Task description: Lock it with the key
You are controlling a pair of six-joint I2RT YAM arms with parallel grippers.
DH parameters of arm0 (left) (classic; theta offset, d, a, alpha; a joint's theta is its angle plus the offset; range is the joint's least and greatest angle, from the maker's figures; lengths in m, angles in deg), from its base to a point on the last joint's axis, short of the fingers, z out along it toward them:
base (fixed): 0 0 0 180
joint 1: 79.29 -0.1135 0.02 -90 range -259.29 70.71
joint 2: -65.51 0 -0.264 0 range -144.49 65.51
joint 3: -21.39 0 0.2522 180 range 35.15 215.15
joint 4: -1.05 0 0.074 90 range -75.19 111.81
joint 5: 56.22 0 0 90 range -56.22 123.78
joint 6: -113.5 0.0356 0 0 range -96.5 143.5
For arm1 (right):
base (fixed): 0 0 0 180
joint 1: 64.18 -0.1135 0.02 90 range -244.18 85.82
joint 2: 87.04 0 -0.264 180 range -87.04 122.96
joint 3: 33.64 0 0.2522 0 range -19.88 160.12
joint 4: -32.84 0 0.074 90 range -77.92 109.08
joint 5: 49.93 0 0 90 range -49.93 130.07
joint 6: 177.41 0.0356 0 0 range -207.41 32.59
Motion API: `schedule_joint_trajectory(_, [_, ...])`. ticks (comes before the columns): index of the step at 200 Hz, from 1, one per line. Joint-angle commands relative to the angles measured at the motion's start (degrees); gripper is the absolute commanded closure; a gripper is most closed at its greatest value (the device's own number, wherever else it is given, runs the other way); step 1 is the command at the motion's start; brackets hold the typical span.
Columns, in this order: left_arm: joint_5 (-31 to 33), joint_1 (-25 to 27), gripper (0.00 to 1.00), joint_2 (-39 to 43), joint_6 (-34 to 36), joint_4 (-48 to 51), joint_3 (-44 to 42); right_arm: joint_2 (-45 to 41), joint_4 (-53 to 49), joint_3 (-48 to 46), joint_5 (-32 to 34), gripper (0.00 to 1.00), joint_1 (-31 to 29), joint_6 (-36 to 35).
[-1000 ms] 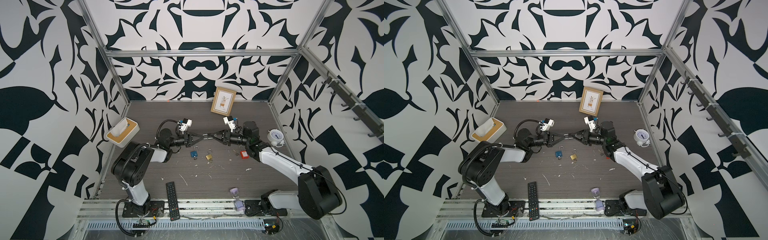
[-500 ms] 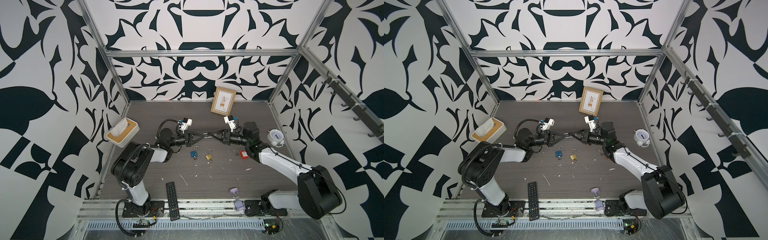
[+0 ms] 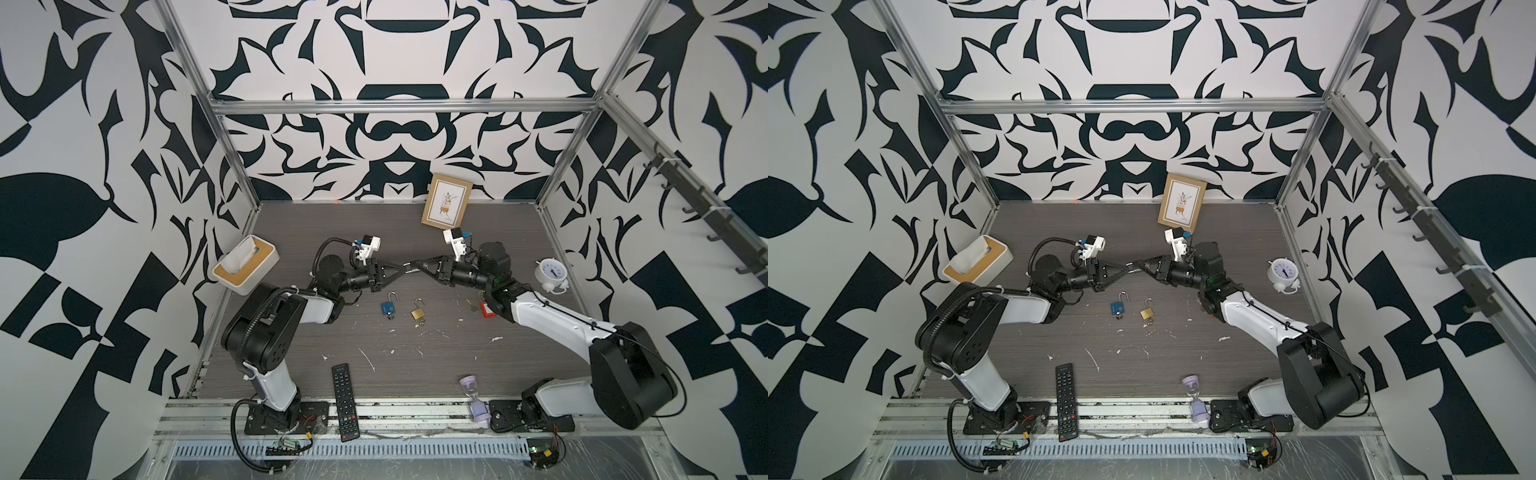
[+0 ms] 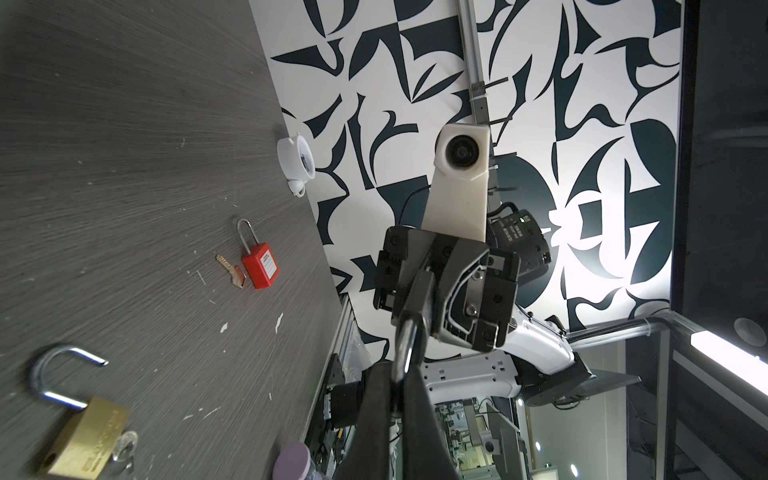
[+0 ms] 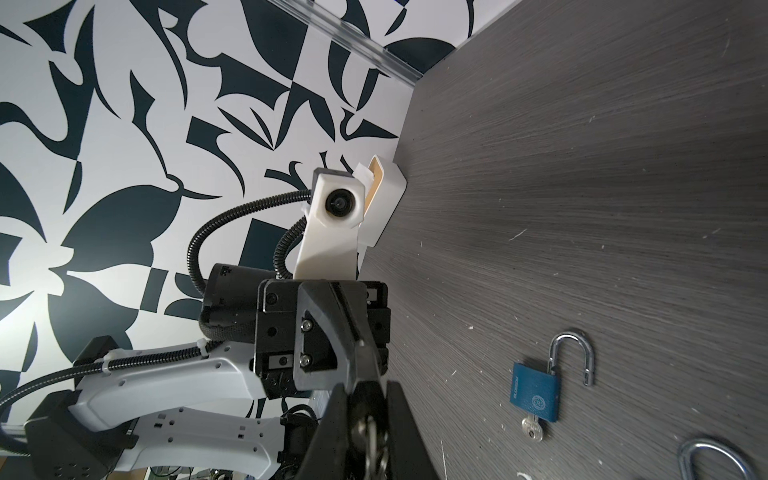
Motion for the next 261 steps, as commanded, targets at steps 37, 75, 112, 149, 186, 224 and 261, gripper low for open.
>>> schedule_joint_trajectory(37, [-2.55, 3.76, 1.00, 1.08, 0.48, -6.24, 3.37, 4.70, 6.19, -0.71, -6.23, 1.00, -9.72, 3.87])
schedule_joint_trajectory(75, [-2.53, 3.22, 1.00, 0.37, 0.66, -6.27, 3.22, 4.39, 4.88, -1.14, -7.28, 1.00, -10.45, 3.66])
schedule_joint_trajectory(112, [-2.34, 2.06, 1.00, 1.05, 0.56, -6.21, 3.15, 4.22, 2.75, -1.13, -9.07, 1.00, -12.24, 2.41])
schedule_joint_trajectory(149, [-2.31, 2.03, 1.00, 0.52, 0.40, -6.21, 4.48, 5.97, 4.33, -1.24, -8.38, 1.00, -16.17, 2.62])
schedule_joint_trajectory(186, [-2.57, 1.53, 1.00, 1.58, 0.23, -6.21, 4.48, 5.31, 6.74, -3.69, -7.38, 1.00, -13.94, 5.06])
schedule_joint_trajectory(224, [-2.68, 0.63, 1.00, 2.93, 1.36, -6.21, 2.16, 3.38, 6.82, -3.25, -6.71, 1.00, -10.83, 6.64])
schedule_joint_trajectory(261, [-0.74, 0.72, 0.80, 3.53, 1.27, -6.19, 0.96, 1.96, 8.11, -4.22, -2.72, 1.00, -10.43, 8.45])
